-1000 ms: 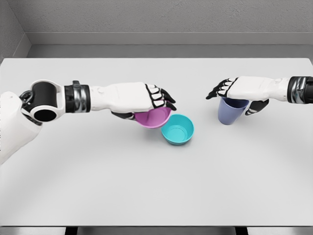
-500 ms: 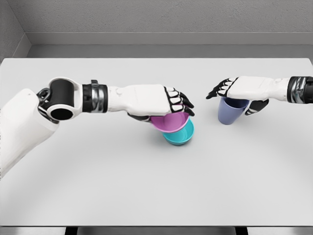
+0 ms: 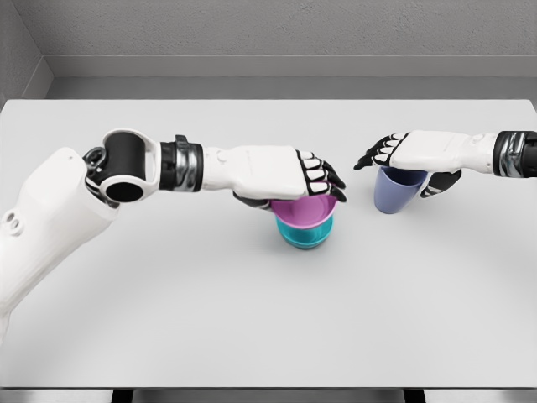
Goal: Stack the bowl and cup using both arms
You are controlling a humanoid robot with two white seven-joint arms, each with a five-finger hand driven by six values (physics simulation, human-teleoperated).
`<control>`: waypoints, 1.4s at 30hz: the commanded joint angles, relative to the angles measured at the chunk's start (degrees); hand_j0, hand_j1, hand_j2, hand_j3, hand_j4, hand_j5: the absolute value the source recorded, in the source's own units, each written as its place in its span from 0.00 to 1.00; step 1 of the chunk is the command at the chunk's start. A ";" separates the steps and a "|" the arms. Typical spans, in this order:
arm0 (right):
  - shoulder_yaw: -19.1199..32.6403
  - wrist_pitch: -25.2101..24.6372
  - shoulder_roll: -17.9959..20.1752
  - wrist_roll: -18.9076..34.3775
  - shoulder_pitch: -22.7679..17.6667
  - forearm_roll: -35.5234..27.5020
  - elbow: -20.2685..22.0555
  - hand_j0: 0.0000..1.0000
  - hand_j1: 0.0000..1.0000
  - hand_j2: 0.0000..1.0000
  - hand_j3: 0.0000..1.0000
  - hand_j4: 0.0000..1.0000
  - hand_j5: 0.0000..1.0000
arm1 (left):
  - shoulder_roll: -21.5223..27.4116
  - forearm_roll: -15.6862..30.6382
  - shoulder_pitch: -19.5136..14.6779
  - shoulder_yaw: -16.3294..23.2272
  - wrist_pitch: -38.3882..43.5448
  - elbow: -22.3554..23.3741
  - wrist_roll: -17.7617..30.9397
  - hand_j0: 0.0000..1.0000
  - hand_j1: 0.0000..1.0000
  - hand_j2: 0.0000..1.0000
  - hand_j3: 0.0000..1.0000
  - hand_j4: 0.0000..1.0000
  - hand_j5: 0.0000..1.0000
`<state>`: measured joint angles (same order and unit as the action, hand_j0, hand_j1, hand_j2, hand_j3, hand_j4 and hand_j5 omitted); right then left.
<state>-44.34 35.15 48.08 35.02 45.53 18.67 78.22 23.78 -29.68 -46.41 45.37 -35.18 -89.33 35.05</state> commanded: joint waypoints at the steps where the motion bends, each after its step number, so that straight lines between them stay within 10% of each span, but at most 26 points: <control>1: -0.05 -0.15 0.08 -0.02 0.00 -0.30 0.01 1.00 1.00 1.00 1.00 1.00 1.00 | -0.05 0.24 0.00 0.42 0.18 0.99 -0.06 0.63 0.63 0.63 0.63 0.63 0.63; 26: 0.04 -0.15 0.00 -0.02 0.09 0.58 -0.70 1.00 1.00 1.00 1.00 1.00 1.00 | -2.95 -1.43 -0.79 1.74 0.18 6.00 -0.24 0.63 0.63 0.63 0.63 0.63 0.63; 31: 0.04 -0.15 0.00 -0.02 0.18 0.58 -0.70 1.00 1.00 1.00 1.00 1.00 1.00 | -2.86 -1.43 -0.70 1.74 0.18 5.74 -0.59 0.82 0.82 0.82 0.82 0.82 0.82; 42: 0.04 -0.15 -0.09 -0.02 0.18 0.67 -1.14 1.00 1.00 1.00 1.00 1.00 1.00 | -2.86 -1.52 -0.35 1.65 0.18 5.74 -0.77 0.92 0.92 0.92 0.92 0.92 0.92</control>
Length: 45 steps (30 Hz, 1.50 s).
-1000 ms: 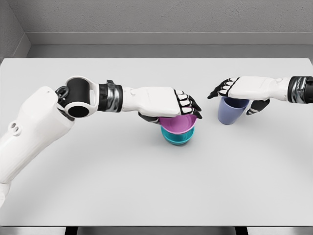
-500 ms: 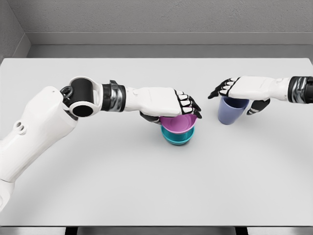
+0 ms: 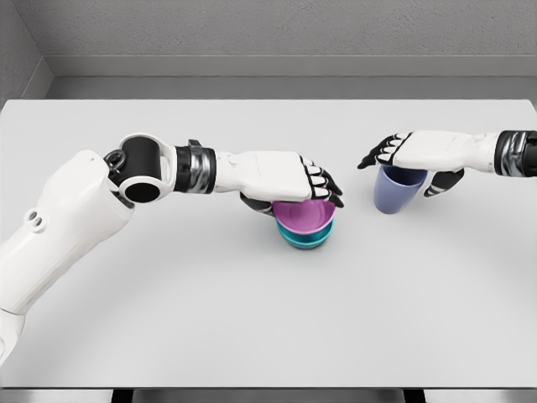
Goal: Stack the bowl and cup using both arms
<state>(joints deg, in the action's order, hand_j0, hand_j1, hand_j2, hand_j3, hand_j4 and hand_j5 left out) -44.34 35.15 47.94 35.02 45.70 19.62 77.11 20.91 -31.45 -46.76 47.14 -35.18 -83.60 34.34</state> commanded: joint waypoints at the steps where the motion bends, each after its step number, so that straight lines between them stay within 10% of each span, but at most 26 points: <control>1: 0.04 -0.15 0.04 -0.02 0.00 -0.28 -0.03 1.00 1.00 1.00 1.00 1.00 1.00 | 0.00 0.25 0.00 -0.03 0.18 -0.16 -0.15 0.97 0.97 0.97 0.97 0.97 0.97; 16: 0.04 -0.15 0.13 -0.02 0.09 -0.28 0.06 1.00 1.00 1.00 1.00 1.00 1.00 | 1.41 1.57 -1.58 -0.64 0.18 -0.68 -2.26 1.00 1.00 1.00 1.00 1.00 1.00; 20: 0.04 -0.15 0.13 -0.02 0.00 -0.28 0.14 0.97 0.97 0.97 0.97 0.97 0.97 | 16.43 15.63 -3.52 -0.99 0.18 -5.69 -2.17 1.00 1.00 1.00 1.00 1.00 1.00; 25: 0.04 -0.15 0.13 -0.02 0.09 -0.28 0.14 0.86 0.86 0.86 0.86 0.86 0.86 | 29.97 19.85 -1.67 -2.05 0.18 -6.57 -2.17 1.00 1.00 1.00 1.00 1.00 1.00; 45: 0.39 -0.15 0.22 -0.02 0.26 -0.90 -0.03 0.75 0.75 0.75 0.75 0.75 0.75 | 30.15 19.76 0.53 -2.05 0.18 -8.24 -3.14 1.00 1.00 1.00 1.00 1.00 1.00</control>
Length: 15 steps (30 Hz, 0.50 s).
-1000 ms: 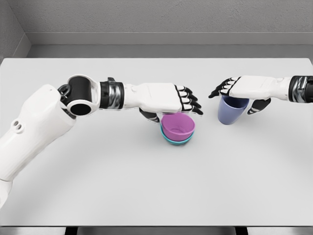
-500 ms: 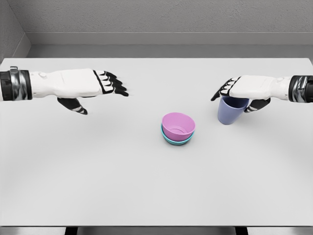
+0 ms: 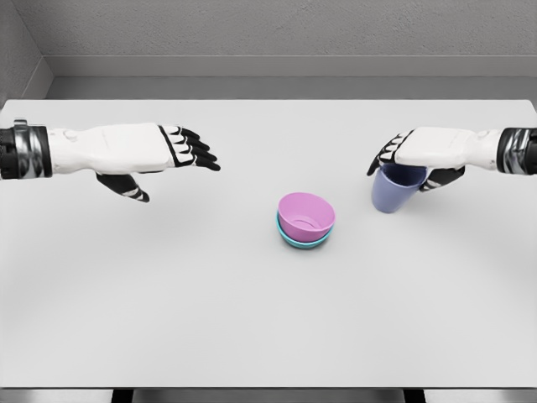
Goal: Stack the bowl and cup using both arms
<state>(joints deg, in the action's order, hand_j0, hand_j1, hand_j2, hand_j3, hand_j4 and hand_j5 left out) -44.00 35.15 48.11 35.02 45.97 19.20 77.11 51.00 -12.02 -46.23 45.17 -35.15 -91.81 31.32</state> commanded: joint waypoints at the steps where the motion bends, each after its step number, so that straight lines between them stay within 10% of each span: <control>1: 0.14 -0.15 0.05 -0.02 0.00 -0.48 -0.03 0.75 0.75 0.75 0.75 0.75 0.75 | 0.06 0.33 0.00 -0.09 0.15 -0.04 -0.11 1.00 1.00 1.00 1.00 1.00 1.00; 15: 0.14 -0.15 0.14 -0.02 0.09 -3.21 -0.64 0.67 0.67 0.67 0.67 0.67 0.67 | 0.77 -0.37 4.31 -4.04 0.15 0.67 0.06 1.00 1.00 1.00 1.00 1.00 1.00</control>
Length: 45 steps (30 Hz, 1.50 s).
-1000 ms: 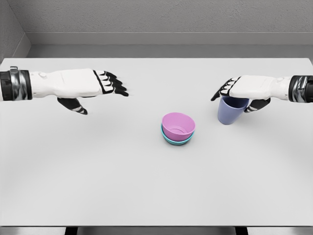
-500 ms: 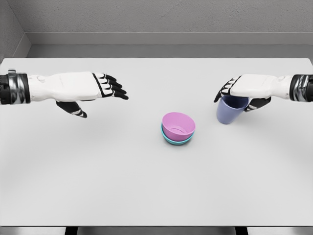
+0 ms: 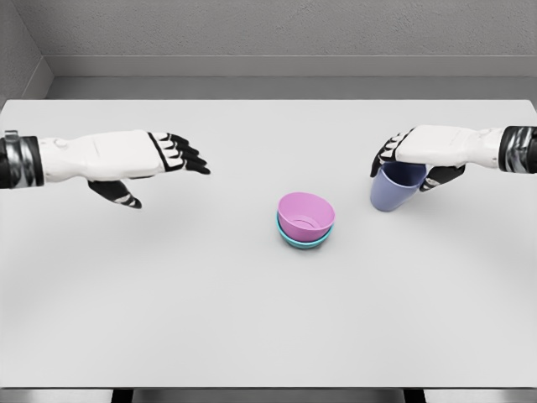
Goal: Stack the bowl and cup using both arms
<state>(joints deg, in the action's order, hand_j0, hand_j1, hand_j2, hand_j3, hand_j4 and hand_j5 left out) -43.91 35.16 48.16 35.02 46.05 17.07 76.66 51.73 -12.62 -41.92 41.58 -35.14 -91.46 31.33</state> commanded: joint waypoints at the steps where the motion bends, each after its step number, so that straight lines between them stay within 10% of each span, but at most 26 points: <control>1: 0.05 -0.16 0.09 -0.02 0.00 -1.34 -0.20 0.67 0.67 0.67 0.67 0.67 0.67 | 0.82 0.22 0.00 -0.45 0.14 0.32 -0.04 1.00 1.00 1.00 1.00 1.00 1.00; 23: 0.23 -0.16 -2.19 -0.02 4.22 -4.06 -0.11 0.65 0.65 0.65 0.65 0.65 0.65 | 3.38 0.57 0.97 -0.45 0.14 0.67 -0.04 1.00 1.00 1.00 1.00 1.00 1.00; 45: 0.67 -0.16 0.71 -0.02 3.69 -4.50 15.44 0.62 0.62 0.62 0.62 0.62 0.62 | 3.11 0.66 0.62 -0.45 0.14 2.25 -0.04 1.00 1.00 1.00 1.00 1.00 1.00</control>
<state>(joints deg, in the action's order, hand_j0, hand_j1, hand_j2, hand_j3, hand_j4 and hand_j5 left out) -43.28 35.18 48.63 35.02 49.75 12.91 91.34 54.84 -12.29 -41.31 41.17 -35.14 -89.25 31.32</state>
